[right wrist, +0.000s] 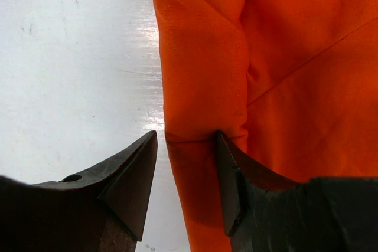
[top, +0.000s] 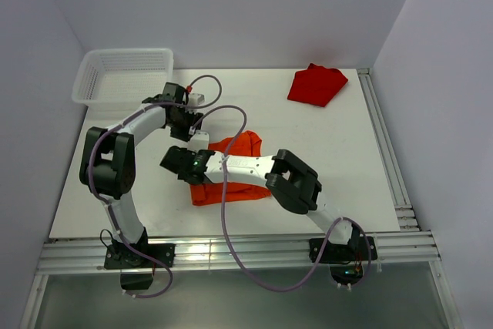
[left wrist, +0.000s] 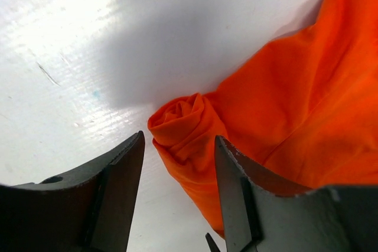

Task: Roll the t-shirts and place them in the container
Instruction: Roll the tshirt

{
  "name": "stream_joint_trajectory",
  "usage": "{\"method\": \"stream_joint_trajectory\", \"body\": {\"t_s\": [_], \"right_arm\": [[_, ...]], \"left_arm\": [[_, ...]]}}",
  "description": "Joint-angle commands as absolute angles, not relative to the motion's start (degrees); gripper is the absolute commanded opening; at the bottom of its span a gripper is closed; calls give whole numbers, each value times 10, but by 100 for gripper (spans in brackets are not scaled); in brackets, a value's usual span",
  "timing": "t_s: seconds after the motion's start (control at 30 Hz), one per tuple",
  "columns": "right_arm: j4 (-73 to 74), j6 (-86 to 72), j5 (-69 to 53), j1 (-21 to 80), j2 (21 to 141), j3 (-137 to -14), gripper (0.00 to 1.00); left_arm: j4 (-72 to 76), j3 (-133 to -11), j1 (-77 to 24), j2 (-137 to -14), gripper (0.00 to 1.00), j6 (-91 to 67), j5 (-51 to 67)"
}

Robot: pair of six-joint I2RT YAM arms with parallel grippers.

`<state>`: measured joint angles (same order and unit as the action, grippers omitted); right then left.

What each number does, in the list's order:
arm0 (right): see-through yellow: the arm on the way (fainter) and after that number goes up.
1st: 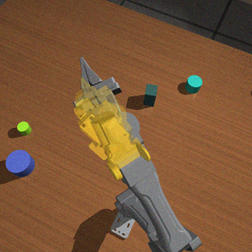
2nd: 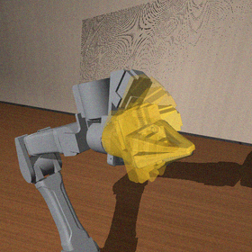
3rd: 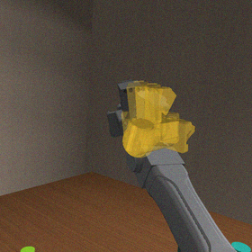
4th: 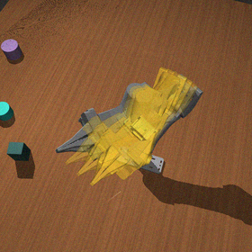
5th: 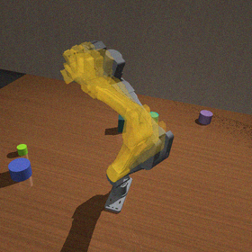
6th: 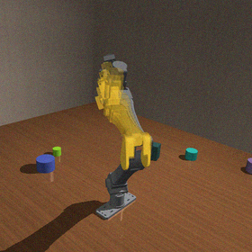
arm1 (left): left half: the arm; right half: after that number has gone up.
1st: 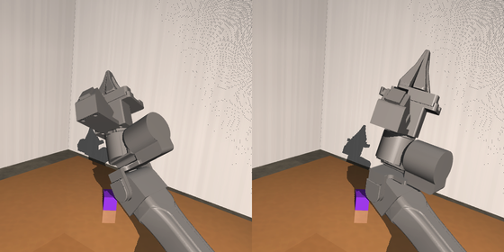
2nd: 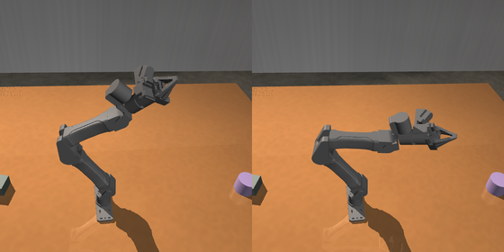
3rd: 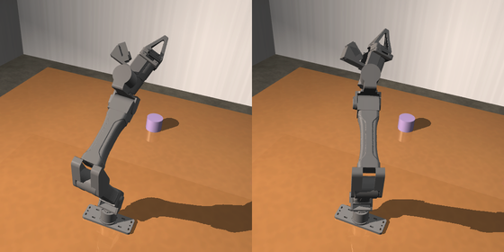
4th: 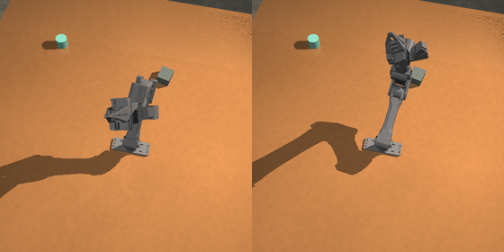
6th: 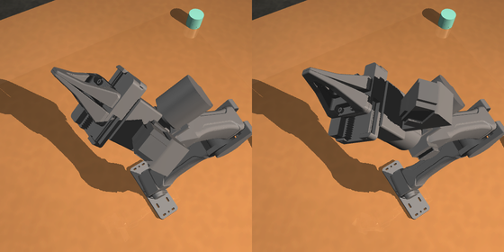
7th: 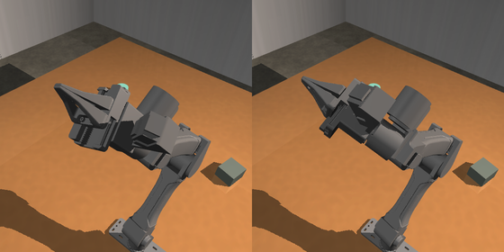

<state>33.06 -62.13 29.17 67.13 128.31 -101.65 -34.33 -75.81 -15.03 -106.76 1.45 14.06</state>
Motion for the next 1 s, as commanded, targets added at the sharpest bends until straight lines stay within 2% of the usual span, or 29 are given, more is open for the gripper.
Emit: {"method": "stream_joint_trajectory", "body": {"t_s": [0.0,0.77,0.87,0.97], "right_arm": [[402,-631,312,677,1310,-1043,52],[533,-630,308,677,1367,-1118,52],[510,-617,288,675,1366,-1106,35],[452,-604,260,672,1345,-1065,25]], "left_arm": [[-352,-801,-146,-1046,57,23,157],[-384,-837,-97,-1036,60,41,196],[-386,-833,-93,-1033,60,43,202],[-387,-828,-91,-1027,60,47,207]]}}
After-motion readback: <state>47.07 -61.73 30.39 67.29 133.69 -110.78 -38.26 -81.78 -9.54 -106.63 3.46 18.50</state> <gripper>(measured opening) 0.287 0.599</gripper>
